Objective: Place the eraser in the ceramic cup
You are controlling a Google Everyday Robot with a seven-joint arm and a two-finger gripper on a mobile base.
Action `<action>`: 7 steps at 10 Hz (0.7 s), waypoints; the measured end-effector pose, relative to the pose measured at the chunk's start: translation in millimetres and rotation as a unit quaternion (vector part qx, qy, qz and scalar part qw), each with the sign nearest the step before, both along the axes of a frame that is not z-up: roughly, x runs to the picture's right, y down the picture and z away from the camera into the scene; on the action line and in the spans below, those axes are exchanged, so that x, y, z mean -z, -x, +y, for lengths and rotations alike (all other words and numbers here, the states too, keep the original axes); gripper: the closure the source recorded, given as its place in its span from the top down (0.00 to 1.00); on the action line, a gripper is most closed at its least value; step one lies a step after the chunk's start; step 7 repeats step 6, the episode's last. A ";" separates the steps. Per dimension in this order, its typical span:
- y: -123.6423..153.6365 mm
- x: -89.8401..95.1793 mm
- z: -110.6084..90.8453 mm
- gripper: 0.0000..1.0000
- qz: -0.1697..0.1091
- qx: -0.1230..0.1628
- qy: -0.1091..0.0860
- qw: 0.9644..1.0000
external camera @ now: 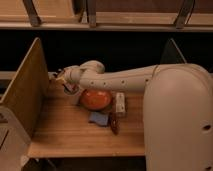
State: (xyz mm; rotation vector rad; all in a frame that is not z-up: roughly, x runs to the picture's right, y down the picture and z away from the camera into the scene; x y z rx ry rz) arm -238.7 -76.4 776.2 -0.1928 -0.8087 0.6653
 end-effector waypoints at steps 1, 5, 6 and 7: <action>-0.6 -0.5 0.3 0.72 0.000 0.000 0.000 1.000; -0.2 -0.1 0.0 0.80 0.000 0.000 0.000 1.000; -0.3 -0.3 0.1 0.80 0.000 0.000 0.000 1.000; -0.3 -0.3 0.1 0.80 0.000 0.000 0.000 1.000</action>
